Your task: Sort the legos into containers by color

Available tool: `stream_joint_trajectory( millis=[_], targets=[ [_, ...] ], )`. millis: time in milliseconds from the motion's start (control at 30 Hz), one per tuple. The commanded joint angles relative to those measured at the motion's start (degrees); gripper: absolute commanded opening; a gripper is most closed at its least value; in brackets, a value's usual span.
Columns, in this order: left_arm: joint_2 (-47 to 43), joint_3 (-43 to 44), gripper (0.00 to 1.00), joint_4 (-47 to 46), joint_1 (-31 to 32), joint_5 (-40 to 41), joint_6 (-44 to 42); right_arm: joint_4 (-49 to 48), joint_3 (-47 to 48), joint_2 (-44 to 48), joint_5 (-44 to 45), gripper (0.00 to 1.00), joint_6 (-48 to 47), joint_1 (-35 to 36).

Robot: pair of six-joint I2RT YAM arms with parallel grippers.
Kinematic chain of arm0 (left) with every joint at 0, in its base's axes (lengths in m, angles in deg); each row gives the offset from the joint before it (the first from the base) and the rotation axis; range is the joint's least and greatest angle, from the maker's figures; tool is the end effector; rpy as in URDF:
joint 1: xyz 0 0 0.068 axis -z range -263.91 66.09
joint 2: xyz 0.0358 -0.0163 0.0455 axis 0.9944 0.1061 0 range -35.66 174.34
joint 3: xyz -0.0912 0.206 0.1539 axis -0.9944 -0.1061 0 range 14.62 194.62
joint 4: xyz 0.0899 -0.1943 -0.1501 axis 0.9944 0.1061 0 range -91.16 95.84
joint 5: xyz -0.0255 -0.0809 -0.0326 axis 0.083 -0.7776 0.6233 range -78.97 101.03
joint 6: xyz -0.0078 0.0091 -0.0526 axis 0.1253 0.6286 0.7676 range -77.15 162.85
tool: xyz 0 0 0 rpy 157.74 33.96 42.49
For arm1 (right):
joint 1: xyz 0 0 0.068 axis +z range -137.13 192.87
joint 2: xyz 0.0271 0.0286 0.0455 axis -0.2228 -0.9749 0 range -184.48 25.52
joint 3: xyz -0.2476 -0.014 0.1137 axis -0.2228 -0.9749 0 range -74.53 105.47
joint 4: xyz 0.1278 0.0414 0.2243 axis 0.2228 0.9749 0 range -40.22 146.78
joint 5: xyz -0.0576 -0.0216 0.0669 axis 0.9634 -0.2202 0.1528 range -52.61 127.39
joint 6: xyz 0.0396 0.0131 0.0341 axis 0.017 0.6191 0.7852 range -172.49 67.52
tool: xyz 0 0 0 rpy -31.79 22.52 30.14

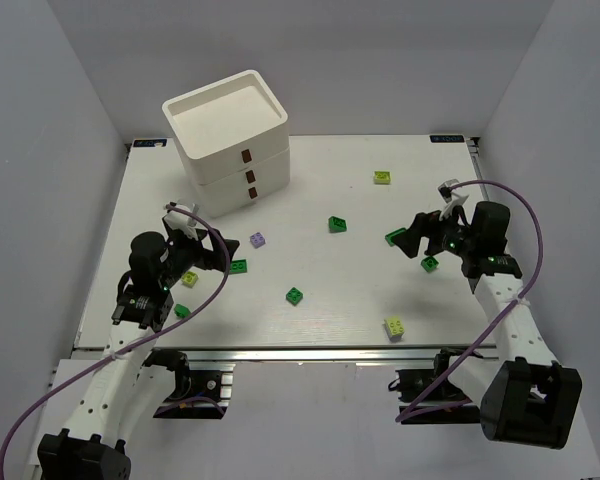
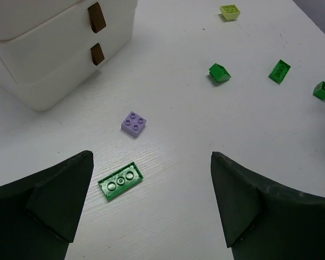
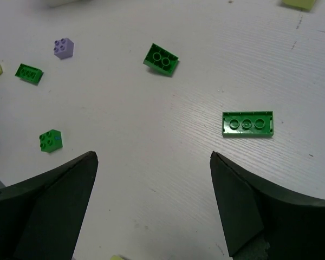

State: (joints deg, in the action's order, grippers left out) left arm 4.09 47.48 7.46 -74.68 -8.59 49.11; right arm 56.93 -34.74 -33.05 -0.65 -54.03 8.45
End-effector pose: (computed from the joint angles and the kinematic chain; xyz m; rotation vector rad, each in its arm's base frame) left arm 0.1669 -0.0393 0.2837 0.2895 1.8324 -0.5035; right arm 0.2263 0.0045 0.2722 -0.3669 1.9353 0.6002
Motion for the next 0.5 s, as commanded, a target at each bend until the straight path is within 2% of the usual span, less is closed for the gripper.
stream_joint_trajectory(
  millis=[0,133,267,333,433,467],
  targets=[
    [-0.64,2.12,0.98,-0.19,-0.09,-1.74,0.33,-0.91,2.66,-0.84,-5.28,0.89,-1.53,-0.06],
    [0.15,2.2,0.98,-0.19,-0.09,-1.92,0.77,3.8,4.94,-4.18,-18.26,0.89,-13.72,0.9],
    [1.3,2.91,0.98,0.61,-0.09,-0.43,1.21,10.91,12.84,-9.98,-17.86,0.89,-19.28,4.25],
    [1.47,2.91,0.97,0.61,-0.09,-0.42,1.3,10.42,15.49,-12.27,-16.99,0.89,-19.73,6.6],
    [1.56,2.65,0.87,0.34,-0.09,-0.33,1.38,8.22,18.73,-15.17,-14.79,0.89,-19.81,10.21],
    [1.82,2.65,0.7,0.43,-0.09,-0.25,1.47,8.83,19.88,-15.96,-15.48,0.89,-21.38,11.01]
  ],
)
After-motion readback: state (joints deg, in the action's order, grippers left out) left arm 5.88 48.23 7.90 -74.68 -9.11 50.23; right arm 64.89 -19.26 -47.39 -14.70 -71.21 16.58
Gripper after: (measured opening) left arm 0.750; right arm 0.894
